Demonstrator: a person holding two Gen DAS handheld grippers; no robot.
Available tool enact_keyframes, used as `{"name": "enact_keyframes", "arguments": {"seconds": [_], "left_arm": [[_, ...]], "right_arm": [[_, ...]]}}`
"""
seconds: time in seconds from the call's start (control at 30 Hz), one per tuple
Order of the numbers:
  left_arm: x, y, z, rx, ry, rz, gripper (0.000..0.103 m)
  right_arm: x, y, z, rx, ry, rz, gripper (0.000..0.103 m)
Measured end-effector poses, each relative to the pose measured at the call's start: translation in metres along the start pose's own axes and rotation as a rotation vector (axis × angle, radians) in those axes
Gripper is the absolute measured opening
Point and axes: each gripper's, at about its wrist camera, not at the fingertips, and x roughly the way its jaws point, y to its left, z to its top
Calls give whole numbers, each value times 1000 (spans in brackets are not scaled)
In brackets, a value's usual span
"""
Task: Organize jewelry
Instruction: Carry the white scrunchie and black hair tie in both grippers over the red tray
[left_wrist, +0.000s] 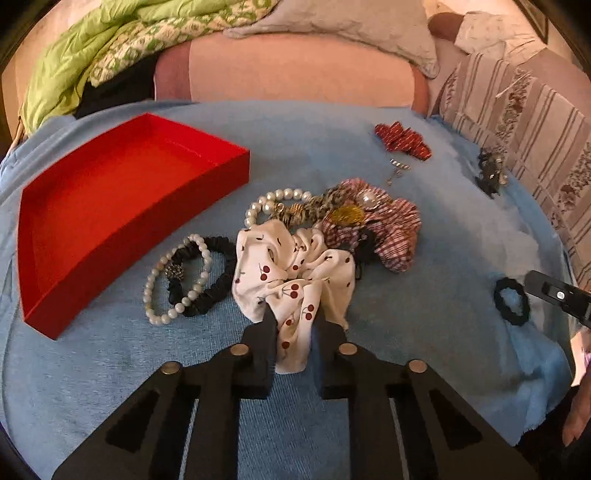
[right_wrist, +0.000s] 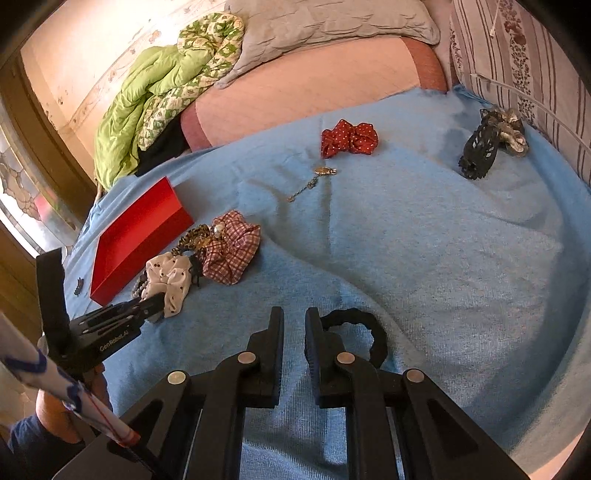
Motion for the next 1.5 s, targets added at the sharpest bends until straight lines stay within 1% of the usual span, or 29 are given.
{"name": "enact_keyframes", "arguments": {"seconds": [0.13,0.27,0.47,0.63,0.67,0.8,0.87,0.9,0.93,0.97,1.0,1.03,1.1,1.13,1.2,1.23,1.27,1.33,1.37,1.4,1.43,1.5], "left_arm": [[-26,-2,-2,17,-60,-31,14],[-51,2,1,-3,-108,-62,14],[-79,12,13,-15,-176,-58,14],[-85,27,21,-40,-186,-43,14],[-85,32,23,-44,-188,-33,14],[-85,50,29,-60,-193,-13,14],[-84,55,29,-59,-200,-1,14],[-83,57,29,-59,-201,3,14],[-82,59,28,-59,-200,4,14],[-80,61,27,-59,-197,3,14],[-78,63,26,-62,-192,-1,14],[-76,64,26,-67,-187,-7,14],[-74,67,27,-73,-185,-17,14],[-74,67,27,-74,-187,-20,14],[-74,67,29,-78,-192,-29,14],[-74,67,29,-79,-194,-32,14],[-74,67,29,-78,-194,-32,14],[-74,67,28,-77,-195,-29,14],[-75,67,28,-77,-196,-28,14],[-75,69,28,-80,-200,-22,14],[-76,71,28,-84,-201,-20,14],[-77,77,29,-96,-206,-14,14]], "right_arm": [[-5,-1,1,10,-20,18,13],[-12,2,2,-2,-45,36,13],[-28,7,4,-7,-107,80,13],[-32,12,8,11,-113,123,13],[-31,14,10,19,-110,140,13],[-33,23,24,30,-117,159,13],[-32,25,31,10,-88,141,13],[-32,24,34,3,-80,115,14],[-33,22,35,2,-74,88,28],[-32,18,35,2,-59,49,59],[-28,14,34,-3,-21,-10,72],[-23,9,32,-10,13,-50,80],[-13,-1,24,-6,74,-94,80],[-5,-7,19,5,113,-118,80],[4,-20,11,36,158,-168,74],[8,-24,9,52,175,-173,63],[16,-31,5,74,200,-169,47],[25,-37,0,98,229,-189,32],[24,-37,-2,88,218,-200,24],[23,-36,-1,76,214,-205,19],[21,-34,0,75,204,-198,11],[14,-32,4,81,177,-179,11]]}}
